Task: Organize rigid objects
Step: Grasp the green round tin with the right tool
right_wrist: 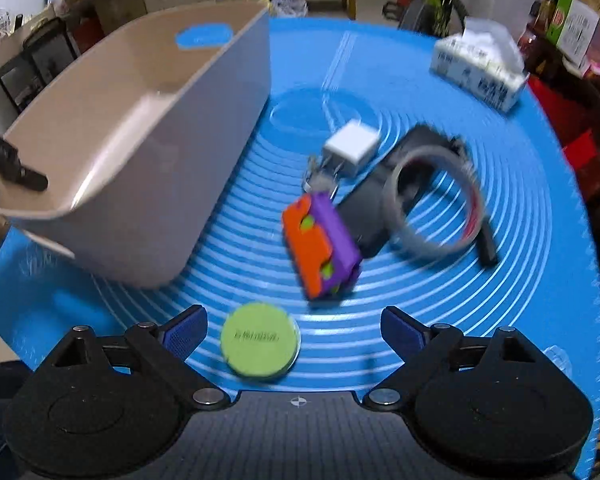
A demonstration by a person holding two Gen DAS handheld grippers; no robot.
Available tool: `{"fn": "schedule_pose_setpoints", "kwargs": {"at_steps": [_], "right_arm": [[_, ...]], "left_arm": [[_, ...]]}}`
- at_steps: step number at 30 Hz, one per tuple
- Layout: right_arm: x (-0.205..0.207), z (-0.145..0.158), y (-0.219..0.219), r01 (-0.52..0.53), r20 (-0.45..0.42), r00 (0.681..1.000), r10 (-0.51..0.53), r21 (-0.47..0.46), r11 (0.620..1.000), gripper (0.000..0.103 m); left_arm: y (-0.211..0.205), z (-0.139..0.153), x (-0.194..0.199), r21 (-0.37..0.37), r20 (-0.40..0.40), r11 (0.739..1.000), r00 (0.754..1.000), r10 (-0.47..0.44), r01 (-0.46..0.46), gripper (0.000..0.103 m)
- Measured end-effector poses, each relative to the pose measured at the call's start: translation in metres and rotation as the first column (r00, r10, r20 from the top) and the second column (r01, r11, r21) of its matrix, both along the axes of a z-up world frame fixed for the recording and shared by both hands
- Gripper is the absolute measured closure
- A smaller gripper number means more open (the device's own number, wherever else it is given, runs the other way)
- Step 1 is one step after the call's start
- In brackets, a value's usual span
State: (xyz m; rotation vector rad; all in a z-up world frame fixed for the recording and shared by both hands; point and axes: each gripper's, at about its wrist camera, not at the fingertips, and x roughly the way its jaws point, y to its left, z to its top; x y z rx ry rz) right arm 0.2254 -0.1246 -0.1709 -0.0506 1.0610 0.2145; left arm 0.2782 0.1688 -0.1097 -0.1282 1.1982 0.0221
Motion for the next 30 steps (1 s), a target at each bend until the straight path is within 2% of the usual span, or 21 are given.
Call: {"fn": "schedule_pose_setpoints", "kwargs": {"at_steps": [7, 9, 14, 17, 23, 27, 30], "right_arm": [[0.002, -0.014, 0.015, -0.031, -0.011, 0.999, 0.031, -0.034, 0.999, 0.012], [0.003, -0.018, 0.017, -0.032, -0.023, 0.999, 0.031, -0.034, 0.999, 0.022], [0.001, -0.02, 0.023, -0.052, -0.008, 0.999, 0.051, -0.052, 0.997, 0.035], [-0.001, -0.017, 0.026, -0.066, -0.004, 0.998, 0.065, -0.055, 0.996, 0.048], [-0.001, -0.007, 0.023, -0.057, 0.014, 0.998, 0.057, -0.048, 0.997, 0.048], [-0.003, 0.018, 0.017, -0.05, 0.063, 0.997, 0.053, -0.044, 0.998, 0.048], [0.0, 0.047, 0.016, -0.038, 0.14, 0.989, 0.043, -0.04, 0.999, 0.048]], "left_arm": [[0.001, 0.0, 0.0, -0.001, 0.001, 1.0, 1.0, -0.001, 0.001, 0.099], [0.001, 0.0, 0.0, -0.004, 0.002, 1.0, 1.0, -0.001, 0.001, 0.099], [0.0, -0.001, 0.0, -0.005, 0.003, 1.0, 1.0, -0.002, 0.002, 0.099], [0.0, -0.001, 0.0, -0.007, 0.003, 1.0, 1.0, -0.001, 0.001, 0.099], [-0.001, -0.001, 0.001, -0.007, 0.003, 1.0, 1.0, -0.003, 0.003, 0.099], [0.001, -0.002, -0.001, -0.009, 0.003, 1.0, 1.0, -0.003, 0.003, 0.099], [0.001, -0.001, 0.0, -0.008, 0.004, 1.0, 1.0, -0.002, 0.002, 0.099]]}}
